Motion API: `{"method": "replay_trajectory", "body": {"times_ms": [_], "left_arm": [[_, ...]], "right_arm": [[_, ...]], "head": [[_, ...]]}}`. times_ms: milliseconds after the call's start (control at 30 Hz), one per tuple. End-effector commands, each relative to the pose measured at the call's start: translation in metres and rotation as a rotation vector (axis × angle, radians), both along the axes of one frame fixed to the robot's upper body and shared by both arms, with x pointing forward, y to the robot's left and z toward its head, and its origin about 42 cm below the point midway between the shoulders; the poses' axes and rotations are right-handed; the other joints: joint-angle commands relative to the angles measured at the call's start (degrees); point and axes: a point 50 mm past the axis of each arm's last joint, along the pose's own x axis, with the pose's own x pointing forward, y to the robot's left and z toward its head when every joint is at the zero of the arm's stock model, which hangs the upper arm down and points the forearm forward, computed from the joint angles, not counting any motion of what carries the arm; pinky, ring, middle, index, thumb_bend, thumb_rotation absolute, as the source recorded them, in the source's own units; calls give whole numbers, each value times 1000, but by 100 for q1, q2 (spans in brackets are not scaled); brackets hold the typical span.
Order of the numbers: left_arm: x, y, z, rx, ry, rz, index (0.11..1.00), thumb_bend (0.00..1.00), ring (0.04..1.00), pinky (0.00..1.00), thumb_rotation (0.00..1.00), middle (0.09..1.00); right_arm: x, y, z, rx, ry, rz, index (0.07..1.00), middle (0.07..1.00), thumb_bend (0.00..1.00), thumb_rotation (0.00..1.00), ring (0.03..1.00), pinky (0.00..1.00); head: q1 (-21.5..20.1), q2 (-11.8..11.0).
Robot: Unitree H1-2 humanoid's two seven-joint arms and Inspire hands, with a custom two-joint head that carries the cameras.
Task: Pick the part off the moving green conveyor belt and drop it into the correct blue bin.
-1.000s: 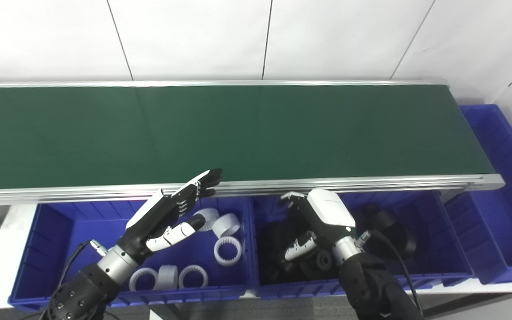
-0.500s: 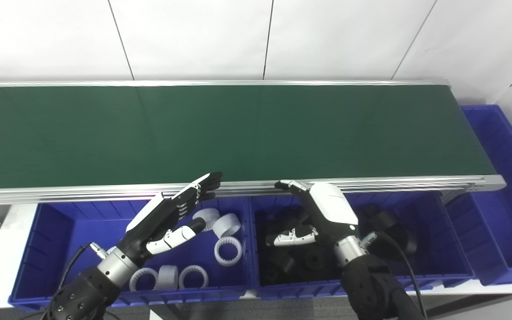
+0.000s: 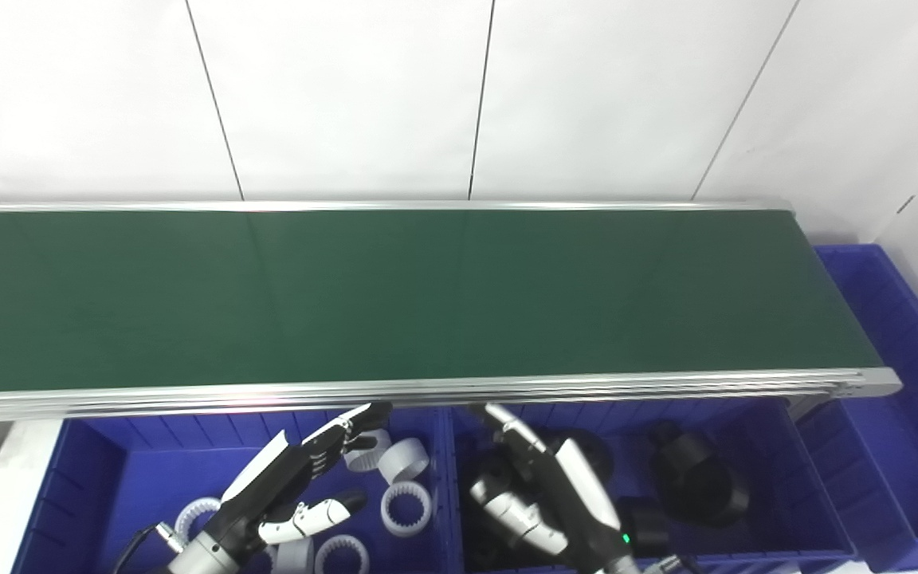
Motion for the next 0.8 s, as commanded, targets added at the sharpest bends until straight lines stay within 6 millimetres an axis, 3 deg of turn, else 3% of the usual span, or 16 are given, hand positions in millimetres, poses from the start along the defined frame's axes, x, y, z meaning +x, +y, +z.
{"method": "replay_trajectory", "body": {"times_ms": [0, 500, 767], "left_arm": [[8, -2, 14, -17, -85, -13, 920, 302, 935, 880, 622, 944], [7, -3, 15, -11, -91, -25, 929, 324, 948, 902, 664, 948], [7, -3, 15, -15, -94, -24, 933, 339, 950, 898, 683, 954]], "right_arm": [[3, 2, 18, 55, -94, 17, 938, 955, 518, 1000, 925, 877], [-3, 7, 19, 68, -79, 62, 955, 977, 498, 1000, 959, 924], [-6, 3, 17, 73, -62, 86, 955, 975, 473, 1000, 950, 905]], "head": [[5, 34], [22, 225], [-11, 113]]}}
